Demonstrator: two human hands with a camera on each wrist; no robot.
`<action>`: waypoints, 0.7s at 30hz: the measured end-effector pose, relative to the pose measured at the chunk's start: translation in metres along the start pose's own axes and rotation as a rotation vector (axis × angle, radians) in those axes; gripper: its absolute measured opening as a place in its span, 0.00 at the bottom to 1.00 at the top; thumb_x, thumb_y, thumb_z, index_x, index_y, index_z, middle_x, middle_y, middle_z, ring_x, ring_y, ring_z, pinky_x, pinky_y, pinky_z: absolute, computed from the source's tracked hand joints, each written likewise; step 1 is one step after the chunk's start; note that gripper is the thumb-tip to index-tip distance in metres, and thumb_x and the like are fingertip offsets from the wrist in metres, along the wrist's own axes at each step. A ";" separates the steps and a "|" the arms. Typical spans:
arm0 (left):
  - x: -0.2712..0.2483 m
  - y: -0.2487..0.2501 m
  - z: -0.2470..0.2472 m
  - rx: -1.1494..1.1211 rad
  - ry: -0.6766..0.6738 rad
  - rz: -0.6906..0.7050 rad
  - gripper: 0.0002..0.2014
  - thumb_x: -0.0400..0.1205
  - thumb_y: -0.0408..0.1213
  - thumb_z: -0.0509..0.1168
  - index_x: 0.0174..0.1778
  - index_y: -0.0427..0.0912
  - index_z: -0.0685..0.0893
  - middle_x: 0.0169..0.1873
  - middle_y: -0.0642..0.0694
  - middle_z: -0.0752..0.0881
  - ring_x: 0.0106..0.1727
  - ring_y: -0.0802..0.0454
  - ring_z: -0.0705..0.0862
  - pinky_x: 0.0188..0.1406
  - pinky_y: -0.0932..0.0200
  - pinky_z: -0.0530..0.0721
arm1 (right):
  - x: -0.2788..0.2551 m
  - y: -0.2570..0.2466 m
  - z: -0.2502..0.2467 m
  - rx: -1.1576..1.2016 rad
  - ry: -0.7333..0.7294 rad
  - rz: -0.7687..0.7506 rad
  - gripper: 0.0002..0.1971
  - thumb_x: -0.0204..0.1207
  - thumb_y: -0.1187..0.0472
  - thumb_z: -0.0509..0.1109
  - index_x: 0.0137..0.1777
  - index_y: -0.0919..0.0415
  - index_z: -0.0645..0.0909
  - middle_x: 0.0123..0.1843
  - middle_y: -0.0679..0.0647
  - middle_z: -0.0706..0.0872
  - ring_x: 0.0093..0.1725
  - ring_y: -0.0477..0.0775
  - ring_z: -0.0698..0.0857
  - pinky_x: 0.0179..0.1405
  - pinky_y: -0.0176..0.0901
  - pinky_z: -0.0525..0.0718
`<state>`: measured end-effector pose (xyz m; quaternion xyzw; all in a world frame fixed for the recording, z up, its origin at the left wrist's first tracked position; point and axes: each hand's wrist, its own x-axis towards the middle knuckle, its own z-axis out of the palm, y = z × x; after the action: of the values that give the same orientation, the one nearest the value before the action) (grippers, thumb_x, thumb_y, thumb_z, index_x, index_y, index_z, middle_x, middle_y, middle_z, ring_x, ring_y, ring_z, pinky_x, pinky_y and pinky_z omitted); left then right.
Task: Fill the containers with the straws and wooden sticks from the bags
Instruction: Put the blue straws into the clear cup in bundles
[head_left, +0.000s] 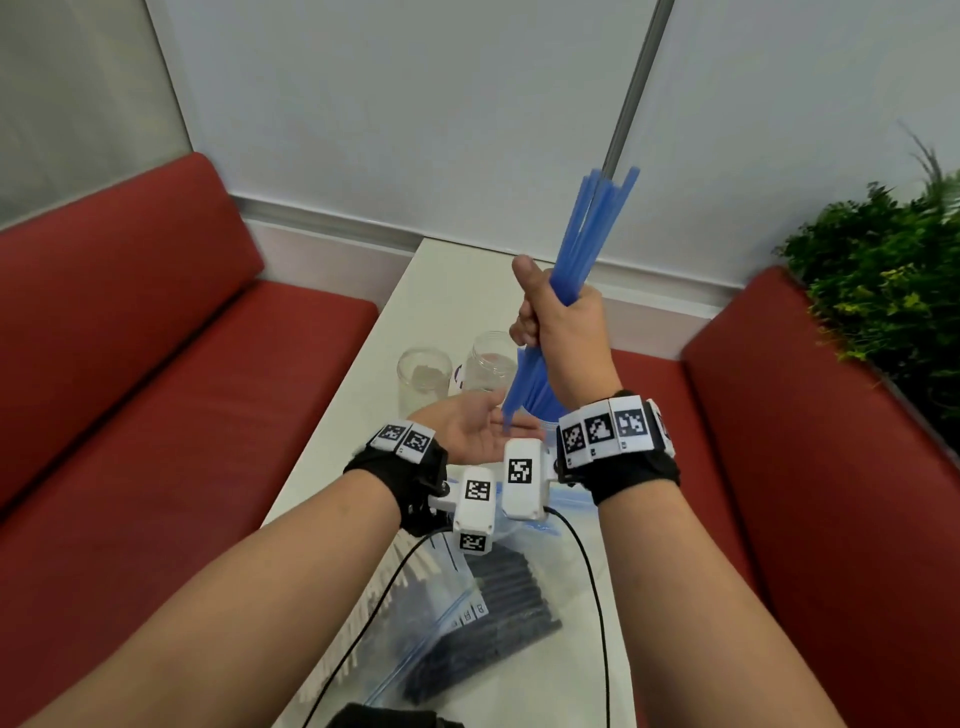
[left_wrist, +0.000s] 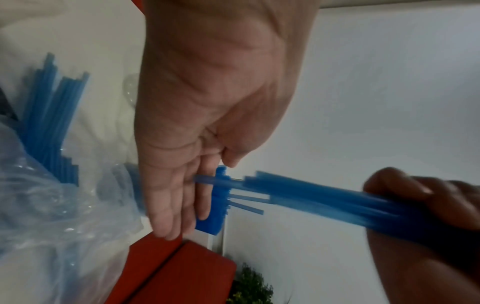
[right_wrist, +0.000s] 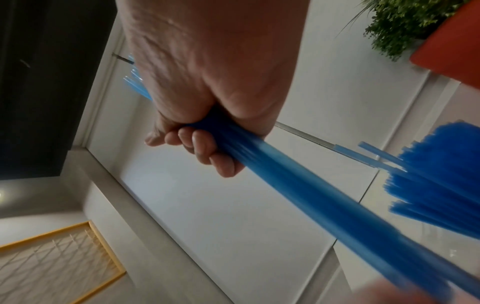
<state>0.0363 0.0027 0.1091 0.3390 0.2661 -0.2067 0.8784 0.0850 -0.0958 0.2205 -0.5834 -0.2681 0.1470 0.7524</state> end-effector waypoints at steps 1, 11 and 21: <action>0.001 -0.001 -0.001 -0.045 0.009 0.016 0.27 0.90 0.46 0.53 0.69 0.24 0.78 0.63 0.27 0.84 0.65 0.34 0.84 0.68 0.42 0.80 | 0.001 -0.002 0.000 -0.006 -0.004 -0.014 0.17 0.77 0.47 0.78 0.38 0.56 0.76 0.25 0.47 0.76 0.22 0.47 0.72 0.26 0.42 0.76; -0.005 0.005 0.008 -0.285 -0.044 0.155 0.14 0.80 0.27 0.66 0.56 0.20 0.83 0.56 0.26 0.86 0.55 0.29 0.88 0.59 0.42 0.87 | -0.005 0.018 -0.015 -0.054 0.000 -0.016 0.16 0.79 0.53 0.77 0.33 0.54 0.77 0.28 0.53 0.77 0.29 0.51 0.76 0.34 0.45 0.79; 0.007 0.010 0.014 -0.362 0.039 0.128 0.13 0.86 0.37 0.63 0.38 0.31 0.81 0.26 0.41 0.78 0.19 0.54 0.79 0.13 0.70 0.77 | 0.013 0.026 -0.018 0.005 0.004 0.022 0.21 0.83 0.52 0.73 0.31 0.54 0.70 0.25 0.51 0.69 0.26 0.52 0.70 0.31 0.44 0.76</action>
<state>0.0517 -0.0013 0.1189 0.1957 0.2936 -0.0927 0.9311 0.1077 -0.0959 0.1955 -0.5847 -0.2597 0.1549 0.7528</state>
